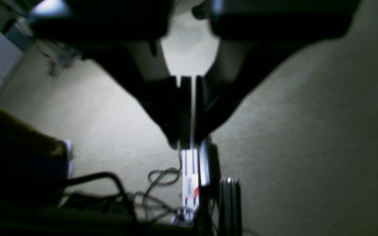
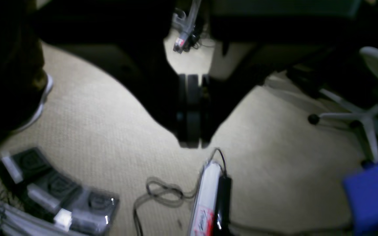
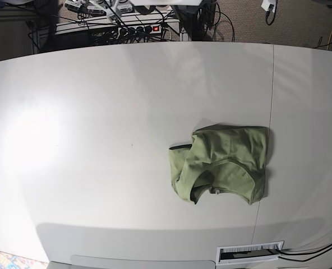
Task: Fold the T-shirt properly
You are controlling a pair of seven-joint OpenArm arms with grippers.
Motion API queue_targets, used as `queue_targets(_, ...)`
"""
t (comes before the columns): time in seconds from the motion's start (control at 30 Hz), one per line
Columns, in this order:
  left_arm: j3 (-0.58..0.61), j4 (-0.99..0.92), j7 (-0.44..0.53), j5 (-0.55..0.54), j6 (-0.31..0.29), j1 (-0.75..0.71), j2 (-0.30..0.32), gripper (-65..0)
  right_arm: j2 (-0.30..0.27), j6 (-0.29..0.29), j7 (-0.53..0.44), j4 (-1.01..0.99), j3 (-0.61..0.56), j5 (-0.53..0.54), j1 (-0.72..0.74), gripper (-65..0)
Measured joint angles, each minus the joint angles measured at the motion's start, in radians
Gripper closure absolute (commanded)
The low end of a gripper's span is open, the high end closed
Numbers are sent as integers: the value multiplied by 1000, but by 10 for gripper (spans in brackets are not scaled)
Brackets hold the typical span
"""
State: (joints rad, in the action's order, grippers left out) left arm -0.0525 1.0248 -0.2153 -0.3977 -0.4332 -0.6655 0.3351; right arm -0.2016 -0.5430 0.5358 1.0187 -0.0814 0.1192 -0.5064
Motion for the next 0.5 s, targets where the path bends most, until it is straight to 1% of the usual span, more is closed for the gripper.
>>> queue_targets(0.07, 7, -48, 1, 39, 8, 39, -35, 0, 2, 1, -87, -105, -48, -15, 58, 0)
queue_targets(0.13, 13, -100, 0, 61, 8, 82, -66, 0, 8, 2, -134, -212, -87, -32, 117, 0)
queue_targets(0.2, 13, -154, 6, 68, 8, 126, -92, 0, 22, 9, -153, -313, -107, -56, 175, 0)
queue_targets(0.27, 13, -209, 8, 76, 8, 166, -112, 0, 39, 32, -164, -399, -112, -68, 227, 0)
queue_targets(0.37, 13, -281, 39, 102, 11, 212, -132, 0, 64, 130, -209, -484, -114, -68, 283, 0)
queue_targets(0.4, 13, -300, 43, 106, 23, 224, -137, 0, 72, 162, -219, -502, -114, -67, 297, 0)
queue_targets(0.47, 13, -330, 45, 106, 73, 241, -145, 0, 83, 234, -235, -527, -114, -68, 315, 0)
queue_targets(0.5, 13, -343, 45, 109, 87, 249, -147, 0, 88, 266, -242, -536, -114, -69, 318, 0)
